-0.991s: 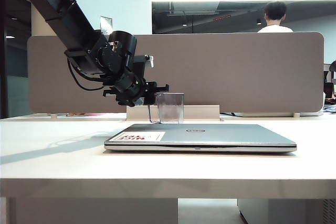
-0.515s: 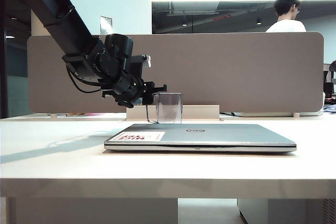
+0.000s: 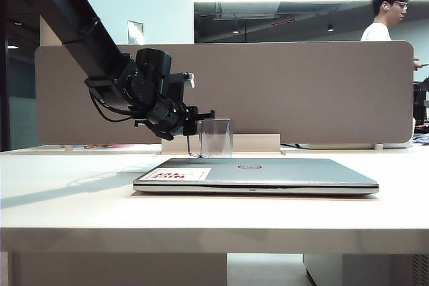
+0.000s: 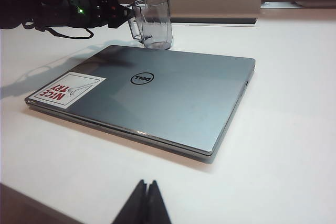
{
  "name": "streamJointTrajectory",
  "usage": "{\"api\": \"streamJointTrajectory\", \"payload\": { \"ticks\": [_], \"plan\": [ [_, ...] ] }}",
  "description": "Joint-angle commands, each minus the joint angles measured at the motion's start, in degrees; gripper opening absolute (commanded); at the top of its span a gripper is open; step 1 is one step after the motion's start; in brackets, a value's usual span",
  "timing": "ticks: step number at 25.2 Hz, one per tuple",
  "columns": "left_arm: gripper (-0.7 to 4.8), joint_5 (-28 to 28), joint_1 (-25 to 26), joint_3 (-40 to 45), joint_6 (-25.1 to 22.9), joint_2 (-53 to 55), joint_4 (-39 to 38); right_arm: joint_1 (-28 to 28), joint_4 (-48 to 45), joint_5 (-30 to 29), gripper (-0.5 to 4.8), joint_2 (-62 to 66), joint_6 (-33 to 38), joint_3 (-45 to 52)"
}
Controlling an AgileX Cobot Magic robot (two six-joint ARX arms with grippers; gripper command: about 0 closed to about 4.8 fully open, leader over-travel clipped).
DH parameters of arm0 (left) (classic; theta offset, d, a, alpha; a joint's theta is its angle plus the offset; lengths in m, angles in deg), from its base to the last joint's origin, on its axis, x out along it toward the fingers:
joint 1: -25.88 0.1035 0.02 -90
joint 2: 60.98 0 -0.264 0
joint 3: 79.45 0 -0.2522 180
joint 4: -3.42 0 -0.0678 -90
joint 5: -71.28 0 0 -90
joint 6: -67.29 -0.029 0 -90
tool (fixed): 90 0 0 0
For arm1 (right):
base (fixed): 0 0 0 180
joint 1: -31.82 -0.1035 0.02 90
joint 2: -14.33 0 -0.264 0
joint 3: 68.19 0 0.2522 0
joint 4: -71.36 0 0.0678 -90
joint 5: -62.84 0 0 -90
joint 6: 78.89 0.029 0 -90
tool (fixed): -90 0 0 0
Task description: Pick up the water cup and place it on the left side of the laptop.
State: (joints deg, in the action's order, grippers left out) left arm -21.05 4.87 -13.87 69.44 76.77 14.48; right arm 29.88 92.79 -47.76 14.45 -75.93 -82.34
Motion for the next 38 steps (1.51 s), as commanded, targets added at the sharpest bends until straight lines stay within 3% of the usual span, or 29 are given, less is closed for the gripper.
{"api": "streamJointTrajectory", "payload": {
  "ticks": [1,5,11,15,16,29,38],
  "plan": [
    [1.11,0.1,0.1,-0.6,-0.2,0.7,0.5,0.0,-0.5,0.1,-0.05,0.0,0.0,0.2],
    [0.74,0.1,0.1,-0.7,-0.2,1.5,1.3,0.0,-0.5,0.1,-0.05,0.0,0.0,0.2],
    [0.72,0.2,0.3,-0.6,-0.3,2.1,3.6,-0.1,-0.4,0.1,-0.05,0.0,0.0,0.2],
    [0.34,0.3,0.7,-0.6,-0.3,2.5,4.5,-0.1,-0.4,0.1,-0.05,0.0,0.0,0.2],
    [-0.07,0.6,0.8,-0.6,-0.2,2.5,4.7,-0.1,-0.4,0.1,-0.05,0.0,0.0,0.2],
    [-0.06,5.9,1.1,-0.6,-0.3,2.3,6.1,-0.1,-0.2,0.1,-0.05,0.0,0.0,0.2],
    [-0.06,6.1,2.2,-0.6,-0.2,-0.9,5.7,-0.1,-0.1,0.1,-0.05,0.0,0.0,0.2]
  ]
}}
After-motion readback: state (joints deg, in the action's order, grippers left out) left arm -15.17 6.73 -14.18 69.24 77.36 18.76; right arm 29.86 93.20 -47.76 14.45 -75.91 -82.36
